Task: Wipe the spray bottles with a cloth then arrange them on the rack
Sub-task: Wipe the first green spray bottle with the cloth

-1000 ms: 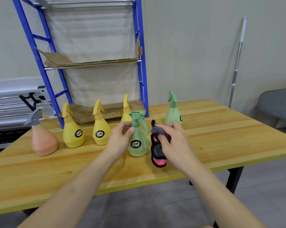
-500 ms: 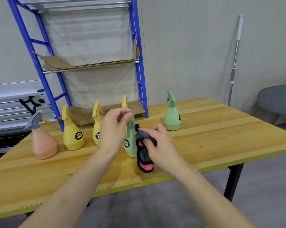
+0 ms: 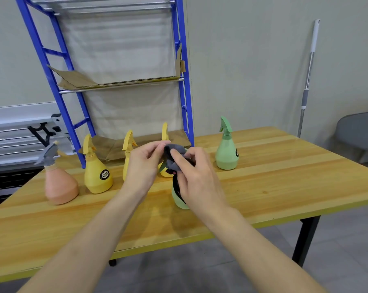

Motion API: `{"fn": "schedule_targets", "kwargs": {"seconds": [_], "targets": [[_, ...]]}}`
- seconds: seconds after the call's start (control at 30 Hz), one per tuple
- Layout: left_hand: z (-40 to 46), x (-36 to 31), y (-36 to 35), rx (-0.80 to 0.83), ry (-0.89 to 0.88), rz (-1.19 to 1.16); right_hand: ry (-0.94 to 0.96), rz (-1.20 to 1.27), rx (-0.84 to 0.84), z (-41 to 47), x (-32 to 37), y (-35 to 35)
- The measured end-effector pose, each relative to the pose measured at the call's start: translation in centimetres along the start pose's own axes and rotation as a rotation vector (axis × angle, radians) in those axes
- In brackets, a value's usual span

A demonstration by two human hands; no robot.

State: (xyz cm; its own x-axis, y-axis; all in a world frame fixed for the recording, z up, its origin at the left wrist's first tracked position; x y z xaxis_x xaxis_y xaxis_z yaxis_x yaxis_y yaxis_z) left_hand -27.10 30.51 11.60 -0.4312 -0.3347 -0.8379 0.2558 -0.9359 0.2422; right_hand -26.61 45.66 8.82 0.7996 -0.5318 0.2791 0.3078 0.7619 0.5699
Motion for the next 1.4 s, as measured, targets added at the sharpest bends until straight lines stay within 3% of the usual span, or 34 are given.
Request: {"fn": "schedule_targets", "kwargs": {"seconds": [0.17,0.47,0.6,0.73,1.03,1.23,1.4], "targets": [[0.3,-0.2,0.0,-0.042,-0.009,0.132,-0.035,-0.071,0.039,0.1,-0.2,-1.2],[-0.4,-0.9,0.0,-0.115,0.007,0.280,-0.349,0.018,0.088,-3.8,-5.7,-0.5],[-0.2,-0.8,-0.2,-0.127,0.020,0.290,-0.179,0.089,-0.068,-2.5,-3.0,0.8],[-0.4,-1.2,-0.3,-0.120,-0.005,0.337,-0.001,0.002,-0.021,-0.1,-0.7,0.1],[-0.4,-1.3,-0.7,-0.124,0.011,0.327,-0.105,0.018,0.080,-2.4,-2.2,-1.2],[-0.7,-1.7,-1.0,-0.119,0.003,0.327,-0.092,0.099,-0.036,-1.1,-1.3,0.9],[-0.2,-1.6,-1.0,-0.093,0.002,0.375,-0.147,0.032,0.035,-1.0,-2.3,-0.3]]}}
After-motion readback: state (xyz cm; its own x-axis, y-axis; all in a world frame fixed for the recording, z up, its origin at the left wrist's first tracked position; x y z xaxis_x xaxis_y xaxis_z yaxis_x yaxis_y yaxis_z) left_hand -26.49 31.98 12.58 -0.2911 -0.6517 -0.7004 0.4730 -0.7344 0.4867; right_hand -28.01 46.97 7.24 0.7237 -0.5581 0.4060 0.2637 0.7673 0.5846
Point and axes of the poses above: each hand's wrist, its own z-axis towards the middle knuckle, its own y-axis out of the back of the hand, x = y × z, the point moved 5 cm from there along z, towards the middle knuckle, and after that the axes turned 10 degrees about x, right-handed, at the moved point
